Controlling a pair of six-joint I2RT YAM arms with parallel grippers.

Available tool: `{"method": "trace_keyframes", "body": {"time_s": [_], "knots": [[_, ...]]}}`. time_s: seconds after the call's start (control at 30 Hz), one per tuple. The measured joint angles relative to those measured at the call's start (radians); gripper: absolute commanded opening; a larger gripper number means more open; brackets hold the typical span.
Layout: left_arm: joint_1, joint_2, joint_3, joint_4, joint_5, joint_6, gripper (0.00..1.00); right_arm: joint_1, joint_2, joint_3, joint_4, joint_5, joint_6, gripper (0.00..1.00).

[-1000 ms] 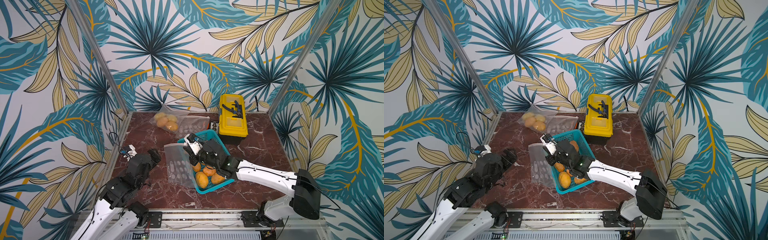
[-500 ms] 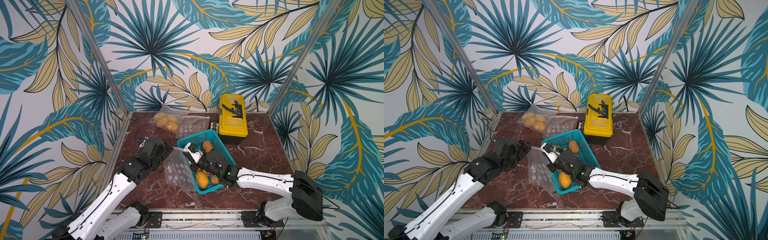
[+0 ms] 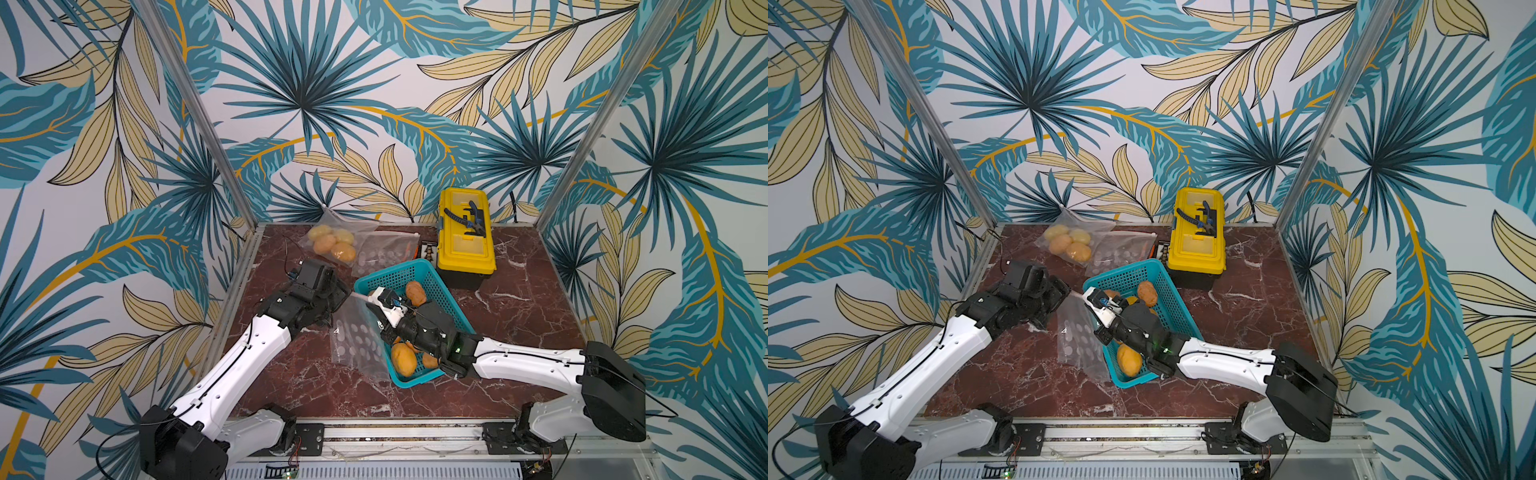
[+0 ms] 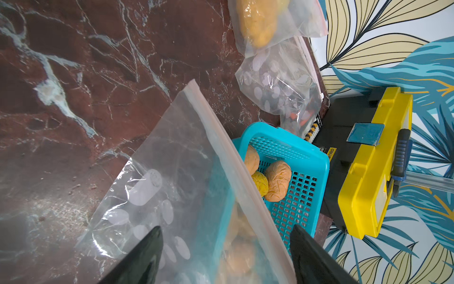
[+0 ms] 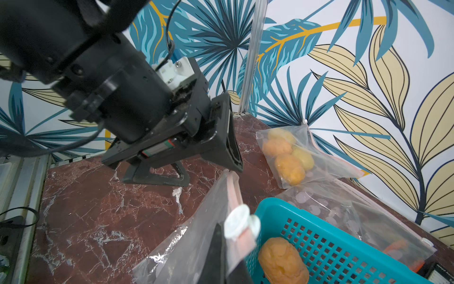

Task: Put the potatoes into a zipper bag and zip it
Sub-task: Pick up the zipper food storage bag at the center of the board.

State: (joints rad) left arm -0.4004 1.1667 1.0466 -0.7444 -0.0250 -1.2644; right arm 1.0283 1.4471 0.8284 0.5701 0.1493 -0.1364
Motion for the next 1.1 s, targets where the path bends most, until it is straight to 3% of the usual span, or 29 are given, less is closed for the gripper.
{"method": "trace_keyframes", "body": {"time_s": [0.27, 0.8, 1.03, 1.1], "knots": [[0.05, 0.056, 0.021, 0.01, 0.06, 0.018, 0.79, 0.001, 0.0, 0.0, 0.005, 0.0, -0.003, 0.0], [0.064, 0.063, 0.021, 0.015, 0.1, 0.024, 0.23, 0.004, 0.0, 0.0, 0.006, 0.0, -0.003, 0.0], [0.068, 0.065, 0.021, 0.016, 0.116, 0.026, 0.06, 0.004, 0.0, 0.0, 0.005, 0.0, -0.003, 0.0], [0.068, 0.069, 0.024, 0.015, 0.117, 0.032, 0.01, 0.005, 0.0, 0.0, 0.003, 0.0, -0.002, 0.14]]}}
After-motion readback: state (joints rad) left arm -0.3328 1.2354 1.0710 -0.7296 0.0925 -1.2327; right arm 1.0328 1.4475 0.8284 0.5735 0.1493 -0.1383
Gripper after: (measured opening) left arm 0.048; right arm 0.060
